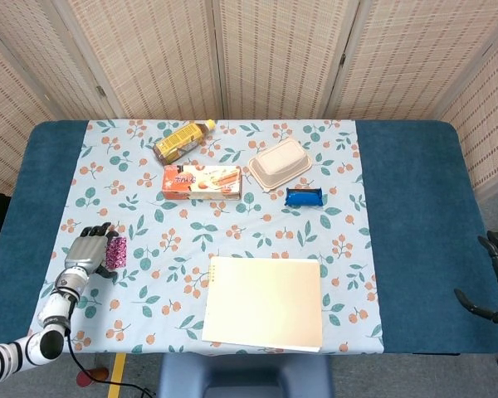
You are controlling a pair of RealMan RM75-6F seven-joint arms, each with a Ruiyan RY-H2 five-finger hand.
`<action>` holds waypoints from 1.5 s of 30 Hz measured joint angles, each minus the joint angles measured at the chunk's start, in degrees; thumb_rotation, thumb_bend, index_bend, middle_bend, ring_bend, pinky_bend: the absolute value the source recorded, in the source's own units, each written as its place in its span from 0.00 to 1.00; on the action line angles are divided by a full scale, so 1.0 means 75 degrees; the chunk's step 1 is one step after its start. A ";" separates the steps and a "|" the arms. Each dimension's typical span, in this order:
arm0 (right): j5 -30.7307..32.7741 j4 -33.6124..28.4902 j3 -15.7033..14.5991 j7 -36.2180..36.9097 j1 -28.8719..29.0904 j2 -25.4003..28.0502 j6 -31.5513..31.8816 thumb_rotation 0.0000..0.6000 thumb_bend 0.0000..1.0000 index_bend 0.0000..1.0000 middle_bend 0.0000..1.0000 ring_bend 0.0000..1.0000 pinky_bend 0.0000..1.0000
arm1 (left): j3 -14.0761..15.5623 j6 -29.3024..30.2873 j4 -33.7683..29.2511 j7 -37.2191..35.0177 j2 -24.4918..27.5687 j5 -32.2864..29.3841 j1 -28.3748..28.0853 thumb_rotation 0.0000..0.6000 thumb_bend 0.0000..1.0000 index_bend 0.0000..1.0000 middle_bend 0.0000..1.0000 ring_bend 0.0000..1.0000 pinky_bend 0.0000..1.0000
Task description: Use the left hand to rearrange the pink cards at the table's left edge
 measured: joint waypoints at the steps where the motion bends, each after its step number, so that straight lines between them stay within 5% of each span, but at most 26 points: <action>1: -0.0004 0.0009 -0.0001 0.0008 0.0003 -0.0004 -0.0007 1.00 0.28 0.04 0.00 0.00 0.00 | 0.0007 0.0011 0.0027 0.0008 -0.0025 -0.0020 -0.0006 1.00 0.21 0.19 0.00 0.00 0.00; 34: 0.0013 -0.0014 0.0002 -0.0002 -0.0022 -0.0012 -0.0016 1.00 0.28 0.04 0.00 0.00 0.00 | 0.0034 0.0076 0.0715 -0.0173 -0.0492 -0.0048 -0.0013 1.00 0.21 0.28 0.00 0.00 0.00; 45: 0.0008 -0.0005 0.0015 0.0017 -0.0037 -0.0002 0.0018 1.00 0.28 0.04 0.00 0.00 0.00 | -0.0025 0.0301 0.0268 -0.0377 -0.0047 0.0202 0.0143 1.00 0.21 0.29 0.00 0.00 0.00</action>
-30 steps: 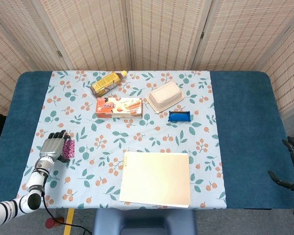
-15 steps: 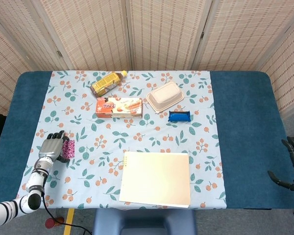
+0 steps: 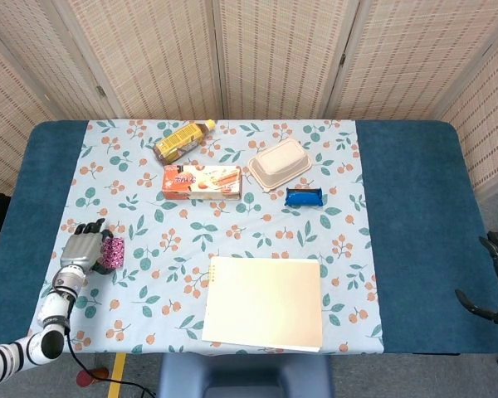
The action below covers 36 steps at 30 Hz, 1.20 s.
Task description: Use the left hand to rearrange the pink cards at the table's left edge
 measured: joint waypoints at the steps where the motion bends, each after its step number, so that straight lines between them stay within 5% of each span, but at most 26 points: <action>1: -0.0006 -0.0001 0.0001 0.0000 0.0005 -0.0001 -0.0001 1.00 0.28 0.04 0.00 0.00 0.00 | 0.0001 0.0022 -0.0048 -0.0022 0.0065 0.0027 0.0023 1.00 0.21 0.29 0.00 0.00 0.00; 14: -0.0067 -0.0063 0.0000 -0.0041 0.0020 0.0006 0.0029 1.00 0.28 0.04 0.00 0.00 0.00 | 0.0234 0.0031 0.0005 -0.0589 0.0710 0.0496 0.0534 1.00 0.21 0.29 0.00 0.00 0.00; 36: -0.0108 -0.0334 -0.0018 -0.0278 -0.0023 0.0097 0.0135 1.00 0.28 0.04 0.00 0.00 0.00 | 0.0188 -0.0556 0.1173 -0.1234 0.0226 0.0991 0.0774 1.00 0.21 0.26 0.00 0.00 0.00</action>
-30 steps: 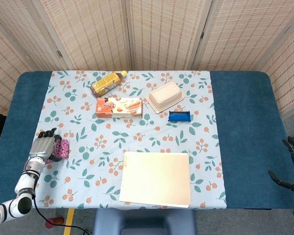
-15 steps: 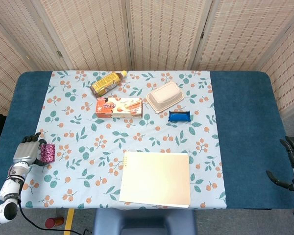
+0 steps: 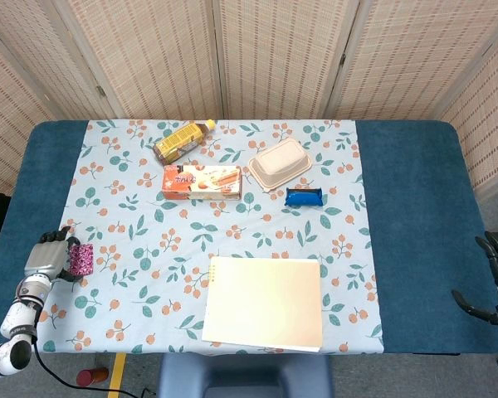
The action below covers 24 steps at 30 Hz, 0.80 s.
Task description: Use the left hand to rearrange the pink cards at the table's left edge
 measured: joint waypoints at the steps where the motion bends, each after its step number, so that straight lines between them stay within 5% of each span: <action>1: 0.0000 -0.0002 0.0001 -0.0003 0.0002 -0.0001 -0.0002 1.00 0.28 0.04 0.00 0.00 0.00 | -0.0006 -0.0017 0.0003 -0.0002 0.0000 -0.0003 0.0002 1.00 0.21 0.26 0.00 0.00 0.00; 24: 0.0021 0.0039 0.0021 0.0058 0.0022 0.0021 -0.0030 1.00 0.28 0.04 0.00 0.00 0.00 | -0.0168 -0.0057 -0.0565 0.0211 0.0287 -0.0306 -0.0025 1.00 0.21 0.14 0.00 0.00 0.00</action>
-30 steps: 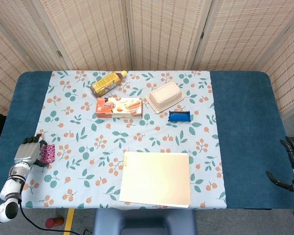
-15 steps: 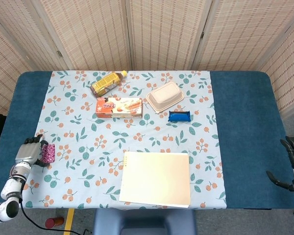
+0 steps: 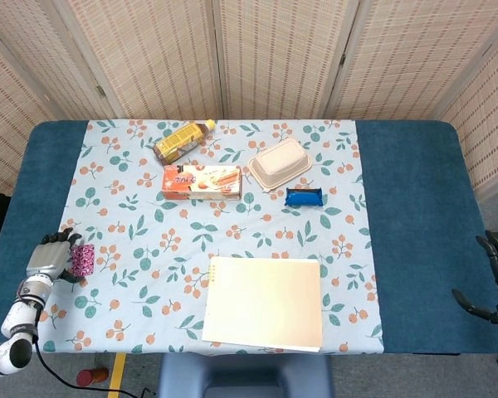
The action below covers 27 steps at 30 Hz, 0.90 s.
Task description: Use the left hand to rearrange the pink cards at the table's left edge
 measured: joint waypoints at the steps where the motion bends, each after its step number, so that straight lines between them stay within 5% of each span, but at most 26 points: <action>1: -0.0010 -0.0006 -0.0001 0.0021 0.0005 0.0015 -0.0005 1.00 0.28 0.04 0.00 0.00 0.00 | -0.0045 0.0089 -0.0117 -0.0059 0.0054 0.0018 0.0022 1.00 0.21 0.14 0.00 0.00 0.00; 12: -0.0087 0.0178 -0.0054 0.0470 0.0184 0.0175 -0.0355 1.00 0.28 0.04 0.00 0.00 0.00 | -0.0587 0.2213 -0.1916 -0.0839 0.0837 0.0882 0.0677 1.00 0.22 0.17 0.00 0.00 0.00; 27: -0.0447 0.0554 -0.0301 0.1359 0.0302 0.0063 -0.0443 1.00 0.28 0.07 0.01 0.00 0.00 | -0.0050 0.5008 -0.3051 -0.1065 0.1071 0.2805 0.2265 1.00 0.22 0.21 0.00 0.00 0.00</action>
